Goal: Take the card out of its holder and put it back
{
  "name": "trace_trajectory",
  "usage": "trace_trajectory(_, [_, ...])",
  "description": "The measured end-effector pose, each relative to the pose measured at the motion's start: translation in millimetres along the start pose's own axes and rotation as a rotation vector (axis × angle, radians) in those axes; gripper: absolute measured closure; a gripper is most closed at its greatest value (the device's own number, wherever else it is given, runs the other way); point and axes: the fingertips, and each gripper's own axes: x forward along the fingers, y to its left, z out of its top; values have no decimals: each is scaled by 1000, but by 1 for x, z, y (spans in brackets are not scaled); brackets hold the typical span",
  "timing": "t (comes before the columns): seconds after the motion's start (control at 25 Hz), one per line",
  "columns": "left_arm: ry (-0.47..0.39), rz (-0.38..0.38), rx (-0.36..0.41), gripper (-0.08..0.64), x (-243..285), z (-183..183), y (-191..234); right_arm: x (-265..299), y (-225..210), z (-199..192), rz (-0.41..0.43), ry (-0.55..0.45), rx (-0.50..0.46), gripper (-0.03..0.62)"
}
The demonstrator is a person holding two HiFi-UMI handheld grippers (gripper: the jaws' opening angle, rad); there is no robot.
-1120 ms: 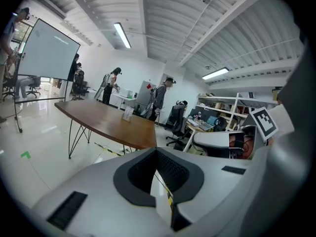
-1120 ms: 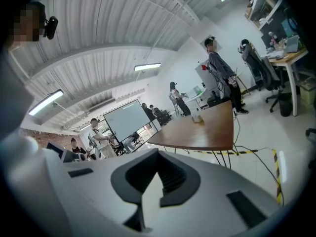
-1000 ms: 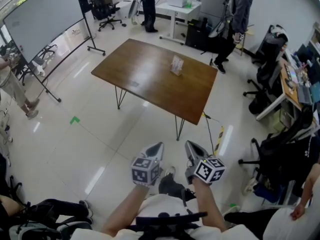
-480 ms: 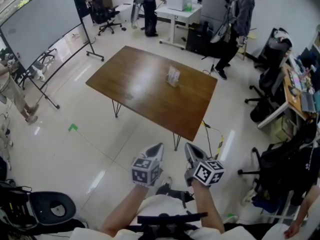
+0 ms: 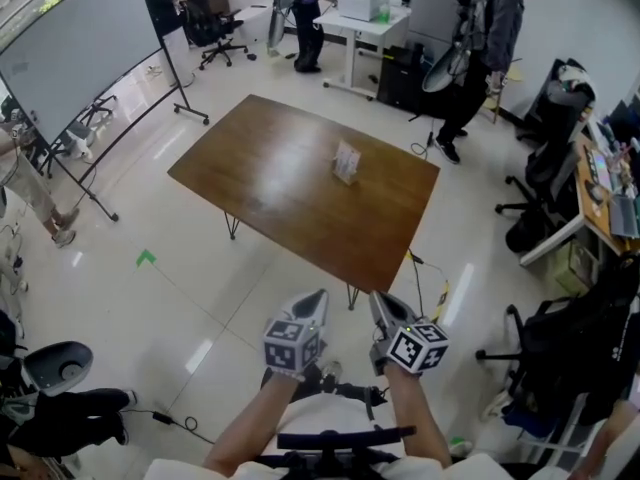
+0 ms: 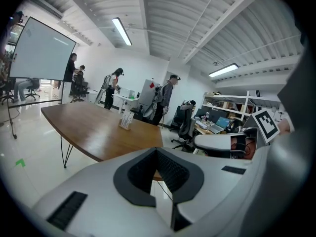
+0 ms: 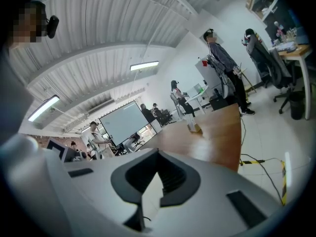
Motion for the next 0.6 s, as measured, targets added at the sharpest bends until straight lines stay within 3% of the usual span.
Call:
trace_trajectory(0.28, [20,-1,-18,565,30,13,21,32,-15,8,-12,25,9,589])
trace_trajectory(0.6, [35,-42,-13,565,92,49,49,83,-43,48,-49,14,-3,589])
